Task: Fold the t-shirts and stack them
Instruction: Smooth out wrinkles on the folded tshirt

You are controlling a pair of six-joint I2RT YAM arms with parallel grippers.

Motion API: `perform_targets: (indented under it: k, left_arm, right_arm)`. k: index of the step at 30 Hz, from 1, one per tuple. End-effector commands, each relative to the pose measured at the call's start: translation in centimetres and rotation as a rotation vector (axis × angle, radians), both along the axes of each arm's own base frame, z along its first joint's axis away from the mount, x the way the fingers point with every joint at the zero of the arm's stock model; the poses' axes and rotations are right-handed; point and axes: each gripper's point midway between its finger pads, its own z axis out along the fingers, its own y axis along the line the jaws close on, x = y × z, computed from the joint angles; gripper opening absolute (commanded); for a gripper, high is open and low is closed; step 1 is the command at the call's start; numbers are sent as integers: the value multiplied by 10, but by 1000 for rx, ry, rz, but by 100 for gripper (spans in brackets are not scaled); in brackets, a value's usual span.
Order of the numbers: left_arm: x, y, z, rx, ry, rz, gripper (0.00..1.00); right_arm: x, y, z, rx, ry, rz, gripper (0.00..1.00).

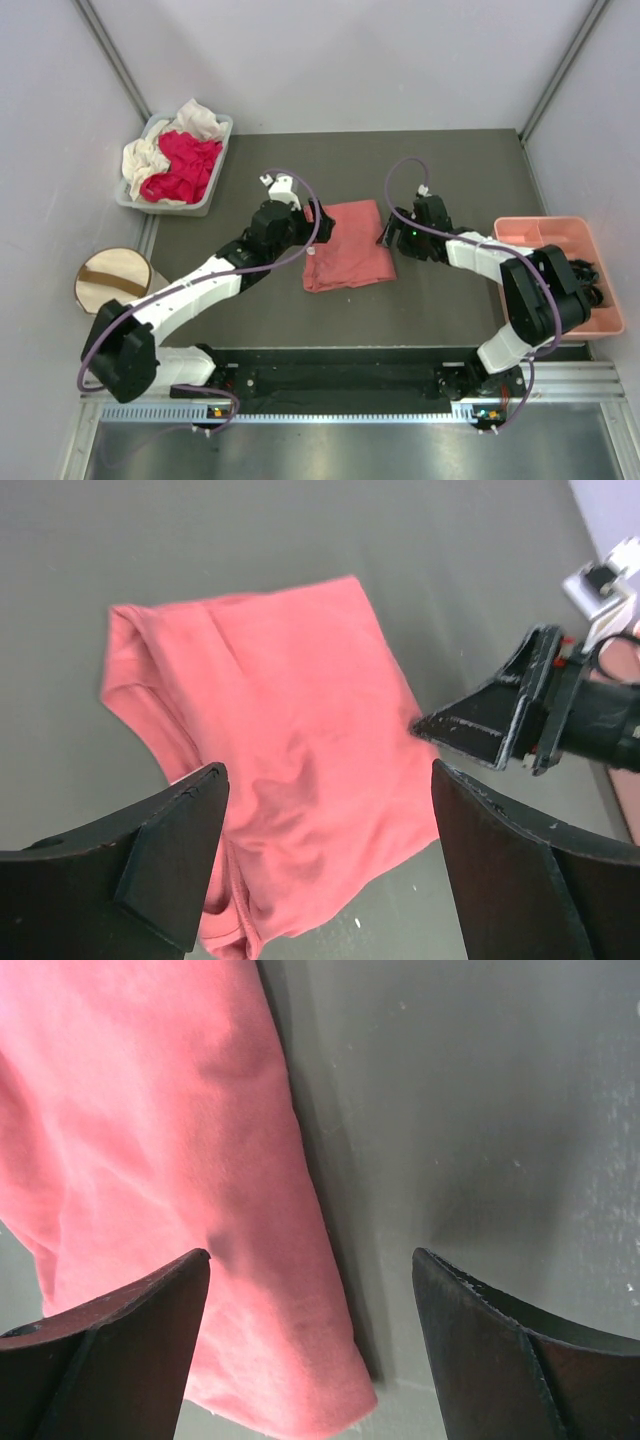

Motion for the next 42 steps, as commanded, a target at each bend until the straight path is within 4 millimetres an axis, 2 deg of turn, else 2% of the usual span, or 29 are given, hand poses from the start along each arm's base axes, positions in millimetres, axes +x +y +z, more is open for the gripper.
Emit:
perform_targets:
  k: [1, 6, 7, 10, 28, 32, 33, 35, 36, 38, 42]
  left_arm:
    - [3, -21, -19, -2, 5, -98, 86]
    - [0, -18, -57, 27, 64, -89, 81]
    - [-3, -15, -69, 43, 84, -85, 80]
    - [-5, -14, -83, 51, 106, -81, 77]
    - [5, -20, -128, 85, 150, -77, 70]
    - [8, -20, -131, 88, 153, -73, 58]
    - [8, -20, -131, 88, 151, -74, 46]
    - [9, -19, -130, 92, 146, -73, 34]
    - [9, -19, -126, 87, 140, -75, 24]
    - [10, -18, -122, 89, 130, -72, 18]
    - [9, -17, -105, 89, 111, -75, 17]
  right_arm:
    - [2, -2, 17, 24, -54, -8, 82]
    - [1, -3, 18, 23, -56, -11, 82]
    - [0, -3, 16, 21, -52, -10, 82]
    - [-1, -3, 15, 22, -49, -12, 82]
    - [-8, -7, 5, 9, -28, -14, 82]
    - [-9, -7, 4, 8, -24, -14, 82]
    - [-9, -7, 4, 7, -26, -13, 82]
    - [-10, -8, 2, 7, -21, -16, 82]
    - [-10, -8, 2, 7, -21, -14, 82]
    - [-11, -8, 0, 5, -18, -14, 82]
    - [-14, -8, -4, 9, -6, -15, 82]
